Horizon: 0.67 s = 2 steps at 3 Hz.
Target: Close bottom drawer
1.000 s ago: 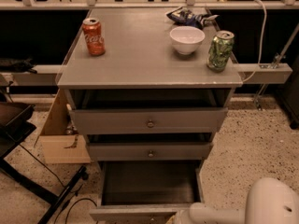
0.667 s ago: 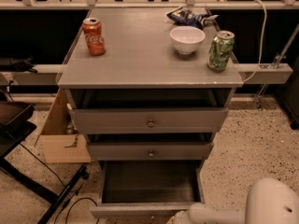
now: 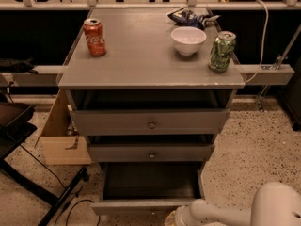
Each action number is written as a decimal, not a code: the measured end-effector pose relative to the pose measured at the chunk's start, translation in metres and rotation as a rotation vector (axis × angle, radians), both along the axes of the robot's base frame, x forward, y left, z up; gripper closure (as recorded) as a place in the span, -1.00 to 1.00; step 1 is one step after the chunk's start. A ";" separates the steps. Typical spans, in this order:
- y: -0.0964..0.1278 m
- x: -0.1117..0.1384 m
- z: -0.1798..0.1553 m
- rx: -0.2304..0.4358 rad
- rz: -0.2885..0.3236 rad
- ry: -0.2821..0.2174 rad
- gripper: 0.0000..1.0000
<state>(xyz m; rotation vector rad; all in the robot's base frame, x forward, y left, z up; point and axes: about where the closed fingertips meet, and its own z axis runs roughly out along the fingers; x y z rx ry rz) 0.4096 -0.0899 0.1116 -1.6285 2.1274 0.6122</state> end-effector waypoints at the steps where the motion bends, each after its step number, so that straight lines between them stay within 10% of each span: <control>1: 0.005 0.033 0.019 0.030 -0.019 -0.050 1.00; 2: 0.010 0.057 0.033 0.053 -0.033 -0.086 1.00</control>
Offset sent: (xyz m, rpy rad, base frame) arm 0.1888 0.0227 0.1054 0.1597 -0.2685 -0.1047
